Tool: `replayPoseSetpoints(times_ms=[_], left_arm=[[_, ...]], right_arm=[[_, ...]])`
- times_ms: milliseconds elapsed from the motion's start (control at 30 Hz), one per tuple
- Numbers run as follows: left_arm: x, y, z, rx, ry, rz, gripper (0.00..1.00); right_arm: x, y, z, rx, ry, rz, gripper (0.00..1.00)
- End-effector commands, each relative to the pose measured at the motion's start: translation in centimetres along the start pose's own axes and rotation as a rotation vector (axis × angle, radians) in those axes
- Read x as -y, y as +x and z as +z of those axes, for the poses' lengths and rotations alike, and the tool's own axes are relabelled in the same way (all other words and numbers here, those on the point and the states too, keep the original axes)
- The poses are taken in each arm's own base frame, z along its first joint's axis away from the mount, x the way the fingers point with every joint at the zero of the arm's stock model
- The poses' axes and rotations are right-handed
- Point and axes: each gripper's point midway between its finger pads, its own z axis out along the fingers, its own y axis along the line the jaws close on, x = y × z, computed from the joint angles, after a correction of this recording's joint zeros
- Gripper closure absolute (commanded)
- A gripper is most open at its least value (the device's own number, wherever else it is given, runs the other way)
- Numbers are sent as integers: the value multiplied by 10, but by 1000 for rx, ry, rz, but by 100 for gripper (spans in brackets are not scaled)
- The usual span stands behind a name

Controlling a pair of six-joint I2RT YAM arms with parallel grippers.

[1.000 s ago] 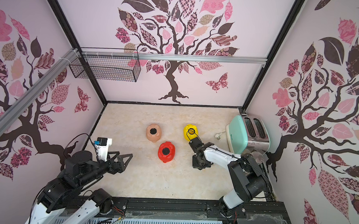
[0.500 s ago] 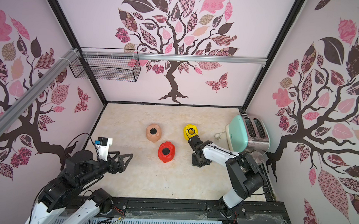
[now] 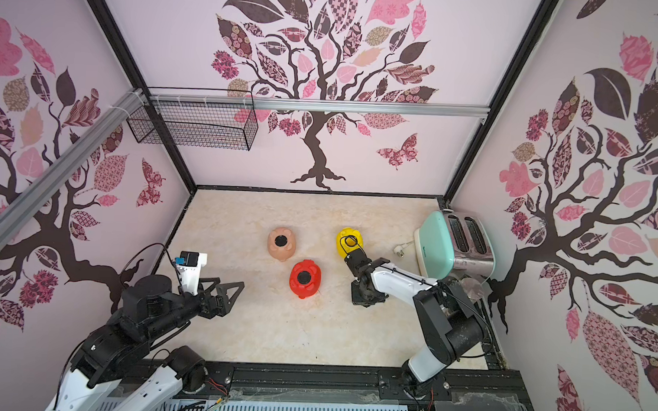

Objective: Close piggy banks
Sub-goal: Pick up the knob at the center of the board, then insert the knob into the piggy bank.

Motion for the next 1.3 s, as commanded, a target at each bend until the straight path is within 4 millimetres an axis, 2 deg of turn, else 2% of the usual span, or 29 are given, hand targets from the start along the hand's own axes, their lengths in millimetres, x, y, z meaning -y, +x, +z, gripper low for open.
replayPoseSetpoints(times_ms=[0,533,767,967,1267], left_arm=[[2,-3,0,18,10,16,7],[1,-9,-6,57,3,-12,7],[7,-22,-1,57,6,-37,6],[34,-43,27,62,132,-96,5],[60,-89,78,56,188,-91,5]], right_arm=[[-5,-4,2,4,-16,-17,100],[-8,-21,-36,113,-73,-24,100],[-10,-36,-63,175,-95,-23,100],[-9,-46,-93,240,-128,-14,100],[-7,-64,-138,374,-184,-16,100]])
